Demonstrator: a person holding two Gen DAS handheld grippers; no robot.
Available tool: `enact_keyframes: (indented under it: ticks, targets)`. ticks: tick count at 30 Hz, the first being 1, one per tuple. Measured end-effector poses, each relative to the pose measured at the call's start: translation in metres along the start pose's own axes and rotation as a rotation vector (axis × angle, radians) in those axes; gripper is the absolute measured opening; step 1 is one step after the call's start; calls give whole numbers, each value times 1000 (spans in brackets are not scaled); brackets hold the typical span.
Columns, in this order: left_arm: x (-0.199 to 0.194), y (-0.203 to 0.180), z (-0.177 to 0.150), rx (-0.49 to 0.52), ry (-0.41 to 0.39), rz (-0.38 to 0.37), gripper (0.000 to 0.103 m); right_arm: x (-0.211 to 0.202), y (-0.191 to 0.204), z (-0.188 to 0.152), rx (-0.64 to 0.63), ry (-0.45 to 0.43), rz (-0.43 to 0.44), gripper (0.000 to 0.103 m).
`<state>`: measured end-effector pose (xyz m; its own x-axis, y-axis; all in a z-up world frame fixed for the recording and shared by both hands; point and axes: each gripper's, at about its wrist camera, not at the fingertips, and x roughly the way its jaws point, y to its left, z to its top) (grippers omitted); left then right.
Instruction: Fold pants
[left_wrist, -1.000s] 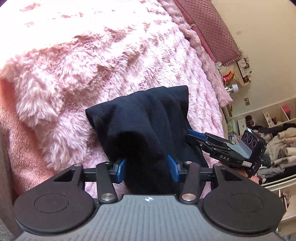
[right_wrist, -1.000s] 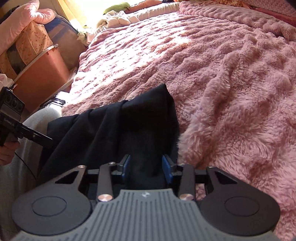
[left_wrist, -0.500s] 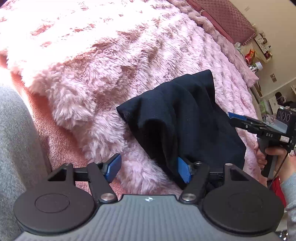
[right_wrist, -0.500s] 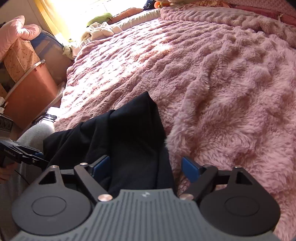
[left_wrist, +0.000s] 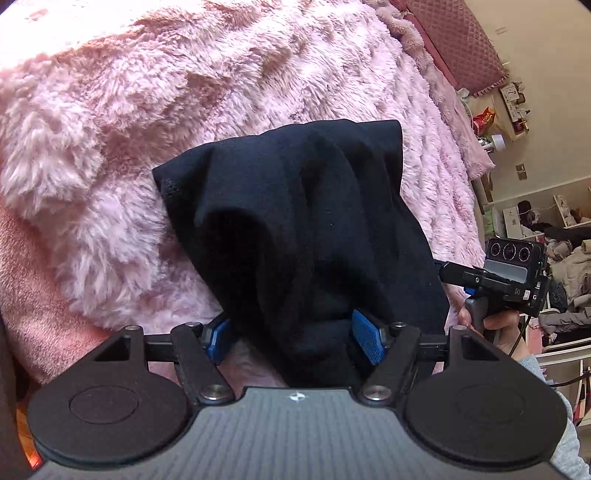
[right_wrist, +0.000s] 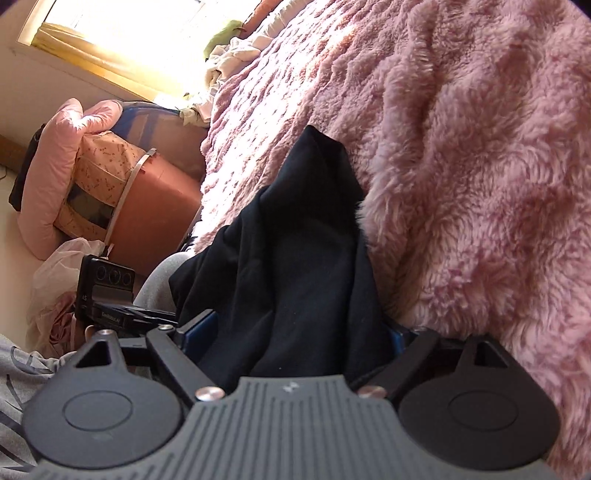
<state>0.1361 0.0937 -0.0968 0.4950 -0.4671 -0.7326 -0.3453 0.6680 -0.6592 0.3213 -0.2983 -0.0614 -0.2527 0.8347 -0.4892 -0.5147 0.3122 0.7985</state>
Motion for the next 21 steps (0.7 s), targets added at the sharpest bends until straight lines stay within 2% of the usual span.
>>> enact_keyframes:
  ticks: [2, 4, 5, 6, 7, 8, 9, 10, 11, 14, 16, 21]
  targets:
    - [11, 1, 5, -33, -12, -29, 78, 5, 0, 3, -1, 9, 43, 83]
    - [28, 8, 12, -96, -10, -43, 78, 22, 3, 5, 0, 44, 94, 77]
    - [35, 12, 15, -143, -11, -58, 78, 41, 10, 7, -24, 77, 83, 75]
    - [36, 15, 17, -169, -18, -70, 74, 54, 19, 7, -72, 103, 42, 75]
    - [36, 17, 19, -177, -30, -78, 58, 71, 32, 8, -160, 141, -19, 75]
    - [34, 17, 19, -172, -41, -75, 42, 77, 39, 7, -210, 153, -53, 65]
    - [31, 18, 18, -169, -48, -77, 37, 77, 40, 9, -220, 140, -92, 53]
    - [28, 18, 16, -167, -54, -81, 30, 73, 39, 10, -210, 122, -122, 31]
    - [26, 18, 15, -166, -58, -87, 29, 66, 36, 11, -193, 96, -114, 24]
    - [17, 8, 12, -120, -83, -86, 27, 56, 50, 7, -252, 42, -107, 17]
    - [7, -1, 11, -63, -108, -84, 26, 53, 61, 7, -283, 9, -91, 16]
    - [-23, -4, 26, -38, -175, -109, 26, 53, 84, 24, -320, -41, -68, 16]
